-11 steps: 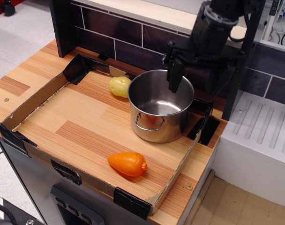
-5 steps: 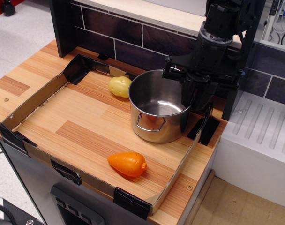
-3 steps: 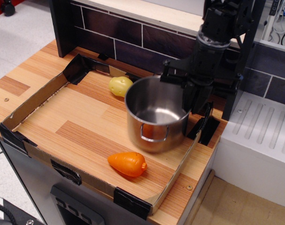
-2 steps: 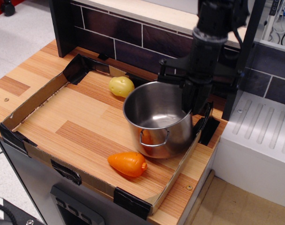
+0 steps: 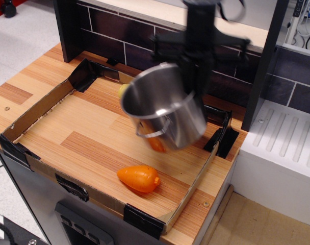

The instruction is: Topple metal pot

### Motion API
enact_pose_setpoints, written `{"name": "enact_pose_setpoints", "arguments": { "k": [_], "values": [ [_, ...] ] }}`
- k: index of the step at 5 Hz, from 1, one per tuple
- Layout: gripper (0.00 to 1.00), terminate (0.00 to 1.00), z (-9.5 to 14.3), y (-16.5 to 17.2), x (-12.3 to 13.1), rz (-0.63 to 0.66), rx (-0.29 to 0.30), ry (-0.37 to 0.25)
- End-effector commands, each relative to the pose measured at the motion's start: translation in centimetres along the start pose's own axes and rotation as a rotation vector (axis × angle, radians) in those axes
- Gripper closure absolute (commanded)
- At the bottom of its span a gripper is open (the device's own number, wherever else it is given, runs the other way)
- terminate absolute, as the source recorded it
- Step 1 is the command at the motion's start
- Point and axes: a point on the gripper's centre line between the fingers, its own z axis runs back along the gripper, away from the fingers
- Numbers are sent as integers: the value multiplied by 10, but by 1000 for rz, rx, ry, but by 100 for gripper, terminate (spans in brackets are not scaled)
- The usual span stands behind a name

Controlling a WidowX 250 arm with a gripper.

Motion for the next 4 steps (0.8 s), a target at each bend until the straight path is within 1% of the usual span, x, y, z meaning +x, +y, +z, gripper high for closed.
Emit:
{"name": "enact_pose_setpoints", "arguments": {
  "k": [1,2,3,4],
  "values": [
    [100,0,32,52,6,-18,-319,40],
    [100,0,34,70,2,-52,-416,82],
    [100,0,24,86,2,-69,-438,77],
    [100,0,13,106,6,-75,-447,95]
  ]
}}
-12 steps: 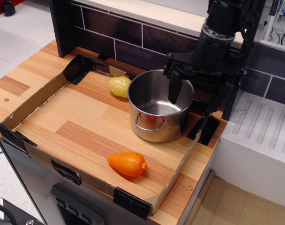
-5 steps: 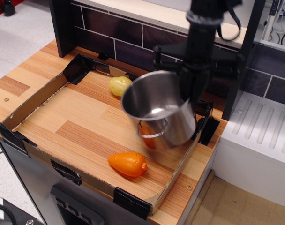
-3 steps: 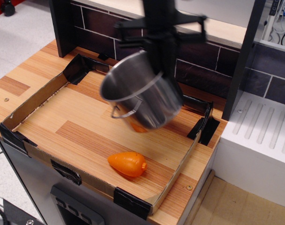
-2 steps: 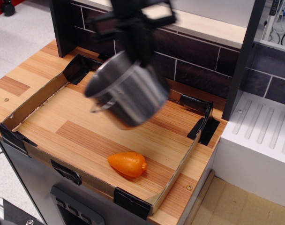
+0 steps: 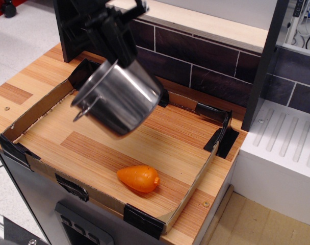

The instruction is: Topple metal pot

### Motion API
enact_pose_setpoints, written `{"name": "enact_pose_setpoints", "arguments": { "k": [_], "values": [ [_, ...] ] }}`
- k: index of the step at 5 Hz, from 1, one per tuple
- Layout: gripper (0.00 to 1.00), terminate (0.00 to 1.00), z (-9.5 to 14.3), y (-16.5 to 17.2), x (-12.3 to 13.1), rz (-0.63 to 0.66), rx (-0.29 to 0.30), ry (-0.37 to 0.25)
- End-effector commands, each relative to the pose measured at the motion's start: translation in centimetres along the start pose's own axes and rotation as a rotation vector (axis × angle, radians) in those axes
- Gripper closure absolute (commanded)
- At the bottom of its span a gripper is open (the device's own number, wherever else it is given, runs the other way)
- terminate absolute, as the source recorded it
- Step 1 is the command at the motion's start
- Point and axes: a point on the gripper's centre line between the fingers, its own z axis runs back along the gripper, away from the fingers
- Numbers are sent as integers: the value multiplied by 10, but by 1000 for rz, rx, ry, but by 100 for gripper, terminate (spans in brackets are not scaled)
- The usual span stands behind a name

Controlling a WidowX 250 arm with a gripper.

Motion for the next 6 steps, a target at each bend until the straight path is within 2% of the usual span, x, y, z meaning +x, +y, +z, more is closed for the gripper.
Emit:
{"name": "enact_pose_setpoints", "arguments": {
  "k": [1,2,3,4,6],
  "values": [
    [100,0,-10,56,10,1,8,-22],
    [100,0,-12,68,13,29,-20,-31],
    [100,0,-5,65,13,-16,-170,83],
    [100,0,6,58,13,-41,-248,136],
    [100,0,0,63,20,5,-234,149]
  ]
}}
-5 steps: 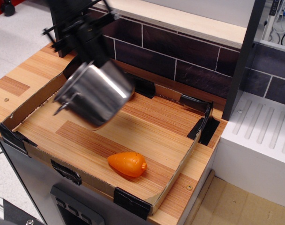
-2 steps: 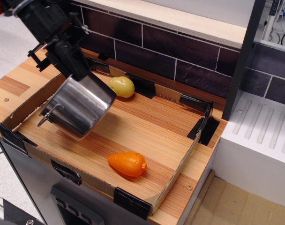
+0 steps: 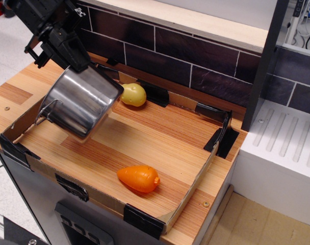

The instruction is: Topple metal pot

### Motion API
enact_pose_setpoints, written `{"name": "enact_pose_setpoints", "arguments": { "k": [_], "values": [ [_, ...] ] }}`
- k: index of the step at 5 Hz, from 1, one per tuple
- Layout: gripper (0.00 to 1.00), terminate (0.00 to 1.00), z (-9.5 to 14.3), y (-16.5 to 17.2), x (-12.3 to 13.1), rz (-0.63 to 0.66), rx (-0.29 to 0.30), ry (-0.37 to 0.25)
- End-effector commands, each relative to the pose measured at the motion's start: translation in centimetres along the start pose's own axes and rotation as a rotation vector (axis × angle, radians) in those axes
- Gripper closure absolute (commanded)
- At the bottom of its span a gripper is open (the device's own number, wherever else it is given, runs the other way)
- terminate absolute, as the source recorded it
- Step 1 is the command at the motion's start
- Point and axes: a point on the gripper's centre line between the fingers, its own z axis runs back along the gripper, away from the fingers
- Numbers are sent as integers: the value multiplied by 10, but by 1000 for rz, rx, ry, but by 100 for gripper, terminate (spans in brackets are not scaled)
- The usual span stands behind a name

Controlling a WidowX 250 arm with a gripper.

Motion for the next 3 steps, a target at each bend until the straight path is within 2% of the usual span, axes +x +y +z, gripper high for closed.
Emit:
{"name": "enact_pose_setpoints", "arguments": {
  "k": [1,2,3],
  "values": [
    [100,0,-10,18,16,21,40,-17],
    [100,0,-13,26,19,41,52,16],
    [0,100,3,21,19,27,144,-38]
  ]
}}
